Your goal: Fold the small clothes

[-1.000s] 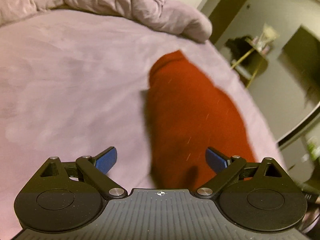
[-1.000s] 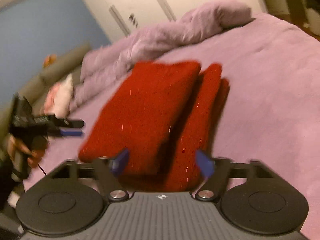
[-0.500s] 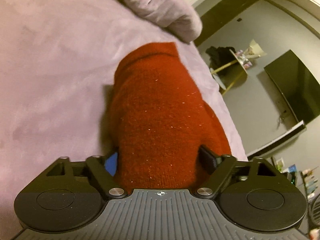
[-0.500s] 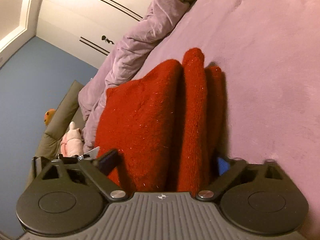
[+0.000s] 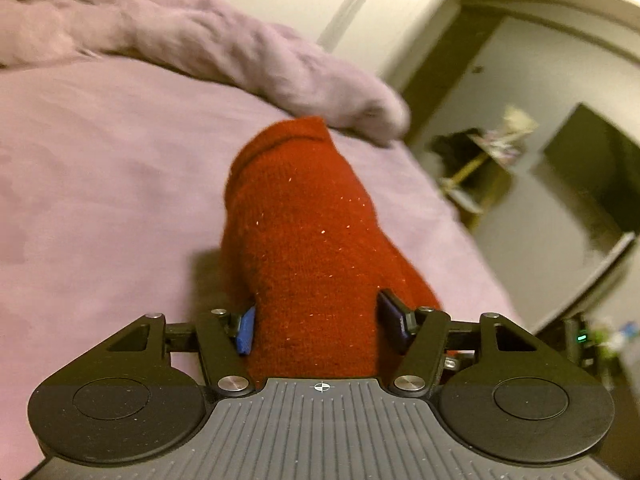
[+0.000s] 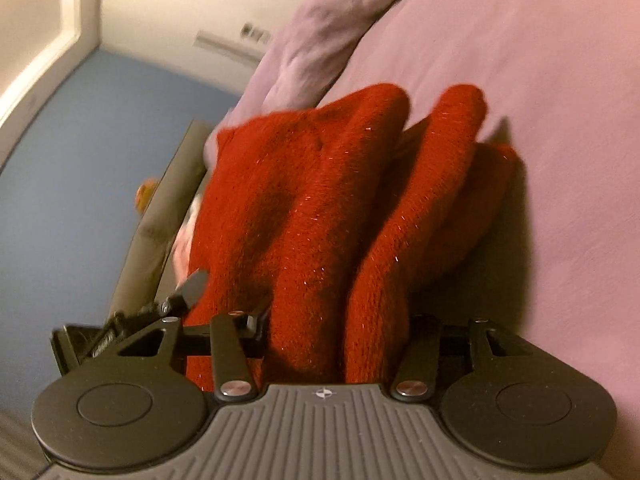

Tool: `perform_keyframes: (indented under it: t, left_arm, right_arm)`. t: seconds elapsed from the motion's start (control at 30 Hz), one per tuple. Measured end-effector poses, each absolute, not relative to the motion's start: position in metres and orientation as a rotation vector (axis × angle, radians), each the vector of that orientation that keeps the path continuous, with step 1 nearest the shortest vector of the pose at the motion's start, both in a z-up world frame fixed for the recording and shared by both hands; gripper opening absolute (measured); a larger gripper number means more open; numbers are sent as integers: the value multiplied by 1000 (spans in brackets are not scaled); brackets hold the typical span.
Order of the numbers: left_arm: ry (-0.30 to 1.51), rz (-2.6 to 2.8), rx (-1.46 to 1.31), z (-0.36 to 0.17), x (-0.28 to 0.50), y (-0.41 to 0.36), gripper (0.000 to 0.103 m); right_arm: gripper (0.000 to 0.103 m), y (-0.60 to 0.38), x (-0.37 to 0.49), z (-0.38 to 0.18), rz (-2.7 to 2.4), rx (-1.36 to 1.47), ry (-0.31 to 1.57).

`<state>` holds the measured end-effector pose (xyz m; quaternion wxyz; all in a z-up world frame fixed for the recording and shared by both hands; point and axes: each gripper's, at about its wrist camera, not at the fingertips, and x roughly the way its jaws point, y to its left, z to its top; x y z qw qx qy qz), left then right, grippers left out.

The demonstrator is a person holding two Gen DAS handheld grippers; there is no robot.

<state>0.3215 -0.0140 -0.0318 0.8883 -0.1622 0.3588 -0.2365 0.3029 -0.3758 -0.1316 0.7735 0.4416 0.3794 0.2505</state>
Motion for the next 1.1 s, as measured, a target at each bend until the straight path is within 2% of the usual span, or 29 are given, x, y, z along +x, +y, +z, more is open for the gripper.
perform_keyframes:
  t: [0.03,0.1,0.17,0.23,0.27,0.33,0.4,0.5,0.73,0.87,1.03,1.1]
  left_arm:
    - [757,-458,-314,-31,315,-4,70]
    - [776,-393,-253,-30,305,11,69]
    - [746,-361,-182,-21,297,19,73]
    - [710,-312,-131,-6,298,23,84]
    - [687,-285,-127,-2,302,23,86]
    - [656,-190,-131,5,316,18,86]
    - [653,-117,-171,5,337,6,86]
    - [653,-59,-111,-3,374,-22,87]
    - [725,-44,-92,-45,411,-65,89]
    - [733,-54,42,-80,416,-101,92]
    - [740,-20,13,-102,425,-99,98]
    - [757,-5,14,-95,424,-99,99]
  right_arm:
    - [53,-364,302,-131,548,931,833]
    - [74,-348,297,-124,509,869,847]
    - [80,-346,292,-108,417,801,845]
    - [81,-354,281,-85,257,768,791]
    - [81,-354,275,-70,179,720,725]
    - [78,-344,272,-46,85,643,629]
    - [57,-323,293,-32,118,654,611]
    - [47,-291,329,-28,107,658,618]
    - [39,-263,356,-77,-150,345,627]
    - [43,-286,337,-108,-182,326,621]
    - [46,-276,352,-123,-187,213,612]
    - [48,-275,354,-119,-192,191,621]
